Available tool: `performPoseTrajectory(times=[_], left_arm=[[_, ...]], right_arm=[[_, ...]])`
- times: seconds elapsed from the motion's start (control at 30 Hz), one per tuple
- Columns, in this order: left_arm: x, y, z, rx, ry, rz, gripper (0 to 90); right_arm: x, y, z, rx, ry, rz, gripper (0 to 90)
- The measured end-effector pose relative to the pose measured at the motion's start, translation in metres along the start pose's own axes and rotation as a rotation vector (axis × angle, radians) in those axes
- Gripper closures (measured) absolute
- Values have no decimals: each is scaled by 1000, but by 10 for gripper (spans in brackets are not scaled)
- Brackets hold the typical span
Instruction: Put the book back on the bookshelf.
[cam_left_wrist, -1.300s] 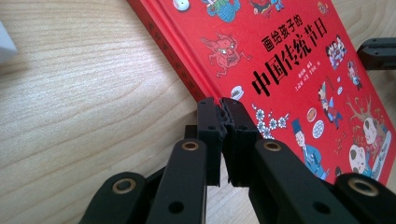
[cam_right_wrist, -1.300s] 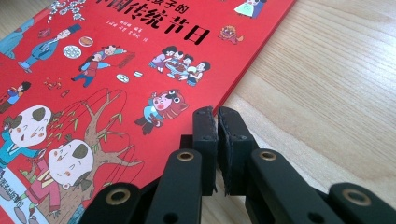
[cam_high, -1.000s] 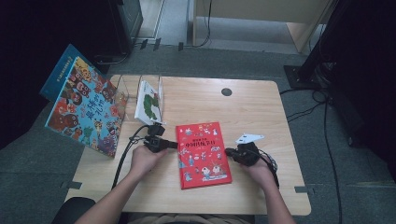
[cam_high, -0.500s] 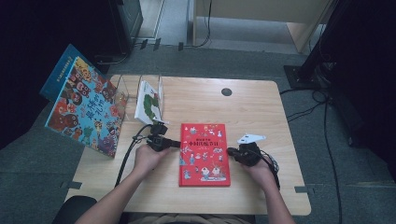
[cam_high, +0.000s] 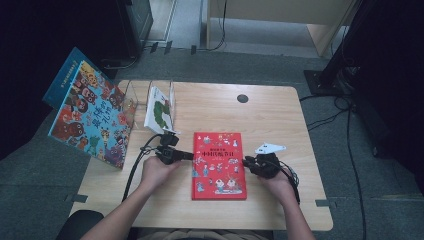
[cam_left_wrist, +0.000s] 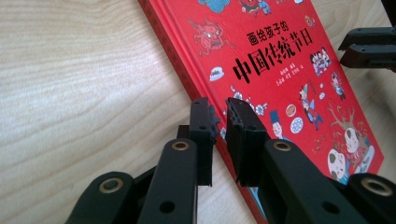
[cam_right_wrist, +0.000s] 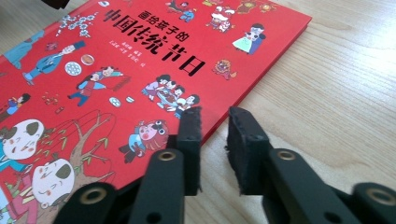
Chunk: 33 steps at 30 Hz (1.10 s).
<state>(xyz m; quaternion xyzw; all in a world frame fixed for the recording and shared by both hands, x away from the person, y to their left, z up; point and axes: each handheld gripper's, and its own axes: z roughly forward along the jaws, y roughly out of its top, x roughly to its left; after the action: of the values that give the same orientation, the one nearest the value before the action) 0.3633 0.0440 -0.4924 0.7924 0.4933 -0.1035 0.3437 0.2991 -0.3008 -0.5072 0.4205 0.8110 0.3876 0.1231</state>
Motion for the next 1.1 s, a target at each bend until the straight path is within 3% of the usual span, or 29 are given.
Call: performPoseTrajectory(times=[0.1, 0.27, 0.4, 0.7, 0.87, 1.0, 1.1], left_arm=[[-1, -3, -1, -3, -18, -11, 795], [-3, -9, -1, -1, -11, -5, 764], [-5, -10, -2, 6, -14, -4, 706], [-5, -11, 1, 24, 29, 29, 614], [-2, -11, 3, 25, 16, 20, 613], [-1, -11, 2, 23, 11, 16, 612], [-1, -12, 2, 21, 17, 32, 633]], right_arm=[[2, 0, -2, 3, 1, 3, 700], [5, 0, -4, -9, -11, 4, 704], [3, -1, -4, -1, 7, 99, 671], [8, 4, 2, 67, 15, 132, 593], [11, 8, 4, 98, 9, 156, 563], [12, 14, 6, 122, 7, 227, 561], [15, 18, 9, 152, 0, 244, 537]])
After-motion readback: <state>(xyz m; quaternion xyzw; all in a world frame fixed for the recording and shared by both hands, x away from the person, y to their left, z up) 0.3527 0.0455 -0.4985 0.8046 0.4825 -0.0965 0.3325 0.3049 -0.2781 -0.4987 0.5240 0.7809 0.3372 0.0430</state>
